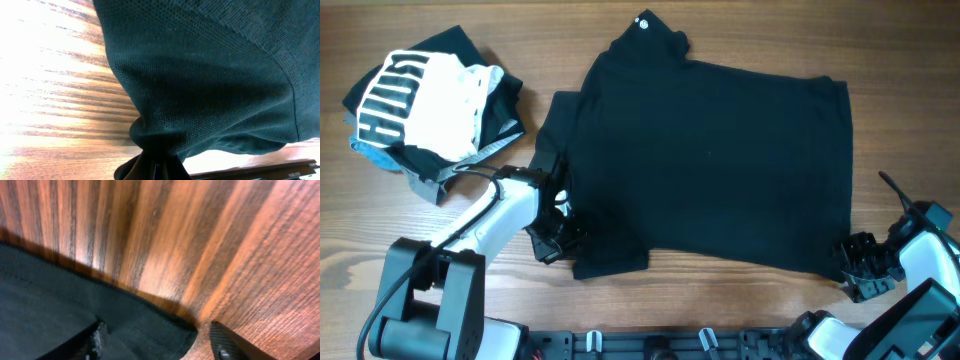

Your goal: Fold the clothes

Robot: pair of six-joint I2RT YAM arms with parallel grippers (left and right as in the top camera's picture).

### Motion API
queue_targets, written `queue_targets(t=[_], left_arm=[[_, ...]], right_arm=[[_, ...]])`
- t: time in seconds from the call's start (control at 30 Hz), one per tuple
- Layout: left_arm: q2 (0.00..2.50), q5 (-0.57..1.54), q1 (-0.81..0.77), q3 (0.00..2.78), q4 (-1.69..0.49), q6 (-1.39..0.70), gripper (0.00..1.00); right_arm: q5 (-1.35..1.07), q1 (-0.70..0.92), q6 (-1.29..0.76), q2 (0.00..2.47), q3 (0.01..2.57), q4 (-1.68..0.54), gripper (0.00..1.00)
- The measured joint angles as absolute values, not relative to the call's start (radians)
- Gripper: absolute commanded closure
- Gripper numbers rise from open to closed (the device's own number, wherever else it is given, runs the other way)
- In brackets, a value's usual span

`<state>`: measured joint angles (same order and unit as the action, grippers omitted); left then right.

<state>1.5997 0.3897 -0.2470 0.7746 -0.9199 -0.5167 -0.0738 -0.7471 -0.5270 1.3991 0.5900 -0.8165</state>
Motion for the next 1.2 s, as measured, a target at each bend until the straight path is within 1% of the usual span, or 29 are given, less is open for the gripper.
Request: queue_targets(t=[0.07,0.13,0.17,0.4,0.5,0.6,0.7,0.83,0.93,1.2], left_arm=[[1.6,0.39,-0.247,0.775,-0.92,-0.517,0.96],[1.6,0.39,-0.247,0.775,-0.92,-0.517,0.96],[1.6,0.39,-0.247,0.775,-0.92,-0.517,0.96],[1.6,0.39,-0.247,0.792,-0.947,-0.516,0.96],[1.6,0.389,-0.247,0.827,-0.998,-0.502,0.96],[1.597,0.382,-0.238,0.887,-1.098,-0.482,0.96],[1.591,0.359,-0.223,0.942,-1.171,-0.471,0.96],[1.561,0.336,-0.206,1.005,-1.186,-0.455,0.96],[1.539,0.329,-0.205,1.047,-1.124,-0.449,0.96],[1.535,0.33,-0.205,1.069,-0.747,-0.445,0.96]], right_arm=[[-0.066,-0.747,-0.523,1.397,0.587,-0.817,0.54],[-0.06,-0.748,-0.524,1.396,0.585,-0.815,0.85],[-0.06,-0.749,-0.519,1.395,0.585,-0.811,0.96],[-0.085,-0.749,-0.487,1.392,0.589,-0.799,0.96],[-0.105,-0.749,-0.448,1.396,0.615,-0.86,0.96],[-0.139,-0.749,-0.407,1.394,0.688,-0.965,0.96],[-0.196,-0.749,-0.379,1.374,0.754,-1.012,0.96],[-0.251,-0.749,-0.361,1.328,0.813,-1.051,0.96],[-0.27,-0.749,-0.357,1.311,0.843,-1.05,0.96],[-0.34,-0.749,-0.355,1.307,0.858,-0.89,0.96]])
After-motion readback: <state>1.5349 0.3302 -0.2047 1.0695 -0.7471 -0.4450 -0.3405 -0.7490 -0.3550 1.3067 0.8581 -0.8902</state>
